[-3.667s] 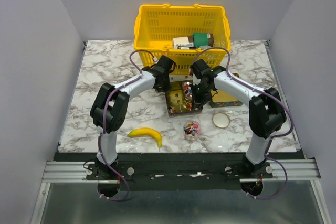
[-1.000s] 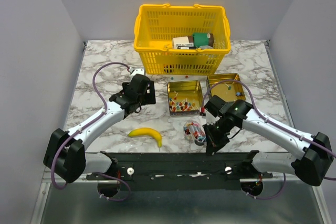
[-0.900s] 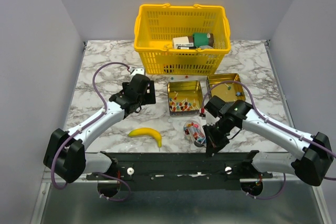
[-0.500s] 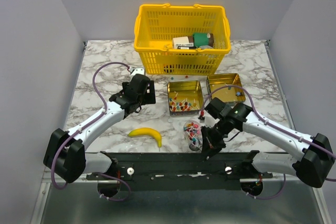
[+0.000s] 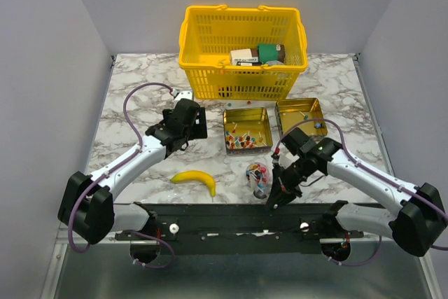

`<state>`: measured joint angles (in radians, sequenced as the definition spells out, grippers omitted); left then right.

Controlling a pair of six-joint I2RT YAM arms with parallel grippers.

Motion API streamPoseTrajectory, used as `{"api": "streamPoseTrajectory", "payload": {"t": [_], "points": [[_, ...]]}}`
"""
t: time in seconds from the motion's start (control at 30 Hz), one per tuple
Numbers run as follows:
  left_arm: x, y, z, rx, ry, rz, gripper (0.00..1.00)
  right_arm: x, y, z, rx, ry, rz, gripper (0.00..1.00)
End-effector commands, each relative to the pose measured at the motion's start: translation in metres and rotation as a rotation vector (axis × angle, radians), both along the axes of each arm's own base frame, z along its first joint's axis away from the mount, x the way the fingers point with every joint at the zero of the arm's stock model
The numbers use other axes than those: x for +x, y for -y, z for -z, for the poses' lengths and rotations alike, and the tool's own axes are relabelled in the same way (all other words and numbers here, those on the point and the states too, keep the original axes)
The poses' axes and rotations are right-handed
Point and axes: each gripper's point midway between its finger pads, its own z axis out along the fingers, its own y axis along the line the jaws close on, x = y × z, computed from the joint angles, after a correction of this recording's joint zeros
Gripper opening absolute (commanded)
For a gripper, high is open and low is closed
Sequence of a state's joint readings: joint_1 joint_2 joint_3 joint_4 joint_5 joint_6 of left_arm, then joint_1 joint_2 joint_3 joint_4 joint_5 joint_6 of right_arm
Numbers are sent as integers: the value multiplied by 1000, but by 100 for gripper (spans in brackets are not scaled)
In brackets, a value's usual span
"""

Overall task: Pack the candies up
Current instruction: Place the fake candies in the packing bottle.

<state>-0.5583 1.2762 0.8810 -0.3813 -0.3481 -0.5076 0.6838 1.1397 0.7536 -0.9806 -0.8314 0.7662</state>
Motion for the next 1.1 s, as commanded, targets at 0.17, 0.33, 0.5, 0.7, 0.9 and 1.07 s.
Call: {"api": "streamPoseTrajectory", "payload": {"t": [0.17, 0.33, 0.5, 0.7, 0.9, 1.07], "points": [[6, -4, -11, -2, 58, -26, 96, 2, -8, -29, 94, -141, 115, 0], [6, -4, -11, 0, 59, -28, 96, 0, -12, -41, 154, -201, 138, 0], [6, -5, -11, 3, 57, -29, 96, -3, -15, -50, 220, -255, 175, 0], [7, -4, -11, 0, 58, -31, 96, -1, -18, -61, 270, -293, 214, 0], [7, -4, -10, -1, 56, -30, 96, 3, -18, -64, 290, -314, 272, 0], [7, -3, -11, -4, 57, -32, 96, 9, -20, -64, 314, -354, 334, 0]]}}
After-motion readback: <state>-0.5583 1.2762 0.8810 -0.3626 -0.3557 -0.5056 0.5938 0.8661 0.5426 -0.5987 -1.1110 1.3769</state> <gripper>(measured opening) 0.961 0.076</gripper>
